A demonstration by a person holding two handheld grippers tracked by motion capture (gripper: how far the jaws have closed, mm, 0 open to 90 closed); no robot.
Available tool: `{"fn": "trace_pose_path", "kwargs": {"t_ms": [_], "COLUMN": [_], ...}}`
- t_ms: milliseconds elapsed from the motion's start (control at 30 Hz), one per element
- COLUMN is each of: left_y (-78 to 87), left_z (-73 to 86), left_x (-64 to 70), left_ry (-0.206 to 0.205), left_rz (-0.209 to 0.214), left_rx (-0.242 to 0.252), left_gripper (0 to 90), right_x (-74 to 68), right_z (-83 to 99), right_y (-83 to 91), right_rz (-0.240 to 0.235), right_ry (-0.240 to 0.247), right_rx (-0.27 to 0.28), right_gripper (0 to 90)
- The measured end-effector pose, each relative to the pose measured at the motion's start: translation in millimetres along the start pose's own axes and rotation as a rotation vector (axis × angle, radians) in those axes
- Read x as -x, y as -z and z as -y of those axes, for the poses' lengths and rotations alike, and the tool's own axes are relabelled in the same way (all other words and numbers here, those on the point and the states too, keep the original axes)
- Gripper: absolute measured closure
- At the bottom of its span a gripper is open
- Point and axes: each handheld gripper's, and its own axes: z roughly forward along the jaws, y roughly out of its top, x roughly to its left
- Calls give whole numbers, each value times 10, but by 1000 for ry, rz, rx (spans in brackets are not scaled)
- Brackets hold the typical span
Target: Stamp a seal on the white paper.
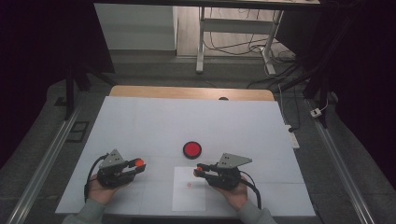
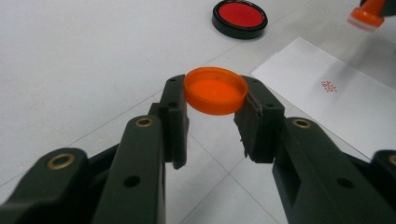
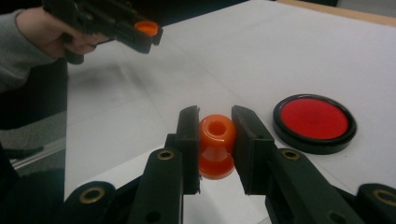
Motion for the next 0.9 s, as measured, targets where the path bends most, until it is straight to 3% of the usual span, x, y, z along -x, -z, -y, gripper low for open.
{"fn": "trace_pose_path", "kwargs": {"t_ms": [433, 900], "left_y": [-18, -35], "left_z": [-2, -16], "left_x": [16, 40], "left_ry": [-11, -25], "left_rz": [3, 5], "left_rx": [-5, -6], "left_gripper": [648, 648], "right_x": [114, 166], "right_z": [-126, -182], "right_y": [190, 298], "right_rz": [48, 76], "right_ry": [-16, -17], "right_rx": [76, 110], "right_gripper": [721, 721]}}
